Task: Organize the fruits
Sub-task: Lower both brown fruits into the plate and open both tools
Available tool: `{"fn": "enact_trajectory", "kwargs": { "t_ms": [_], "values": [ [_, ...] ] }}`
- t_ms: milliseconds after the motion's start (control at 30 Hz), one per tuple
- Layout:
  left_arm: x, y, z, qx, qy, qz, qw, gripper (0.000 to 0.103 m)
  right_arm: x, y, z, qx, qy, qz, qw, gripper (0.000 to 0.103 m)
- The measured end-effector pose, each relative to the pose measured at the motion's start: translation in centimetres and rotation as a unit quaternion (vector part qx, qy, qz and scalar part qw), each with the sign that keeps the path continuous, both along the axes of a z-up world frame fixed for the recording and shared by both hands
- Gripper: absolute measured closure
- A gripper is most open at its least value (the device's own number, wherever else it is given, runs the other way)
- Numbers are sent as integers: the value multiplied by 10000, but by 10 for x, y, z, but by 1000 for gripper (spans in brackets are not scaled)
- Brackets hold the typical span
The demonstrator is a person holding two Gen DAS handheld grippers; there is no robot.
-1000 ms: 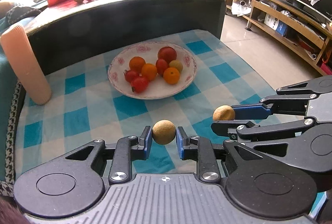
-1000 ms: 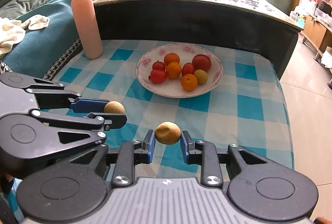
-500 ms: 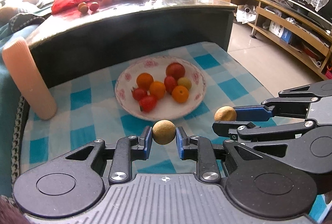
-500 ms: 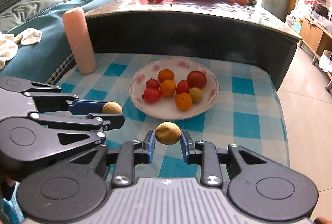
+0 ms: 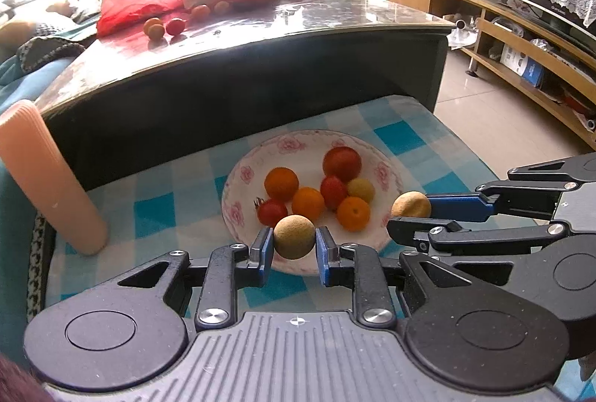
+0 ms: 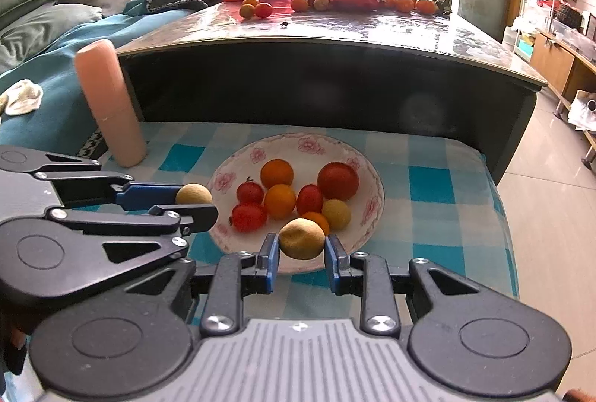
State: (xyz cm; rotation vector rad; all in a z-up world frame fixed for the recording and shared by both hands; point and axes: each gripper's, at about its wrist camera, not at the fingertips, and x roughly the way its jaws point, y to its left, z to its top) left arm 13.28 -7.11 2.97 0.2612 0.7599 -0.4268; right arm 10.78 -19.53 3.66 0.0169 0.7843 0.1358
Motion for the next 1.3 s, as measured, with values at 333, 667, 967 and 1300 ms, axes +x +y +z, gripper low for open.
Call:
{"fn": "enact_trajectory", "kwargs": {
  "t_ms": [333,667,967,1300],
  "values": [
    [30,-8,-9,48,72,63,9999,73,32,-8,-12,-13,13,-57,10000,60],
    [50,-14,-20,-6,193,108,9998,73,52,-17,-23,29,77,-157,9998,60],
    [63,-14,-27,-52,311,214,9993,72,64,-18,-31,75,101,-186,9997,59],
    [67,-13,-31,19,320,270,9991,69,67,-15,-35,-3,96,-187,9998,59]
  ]
}}
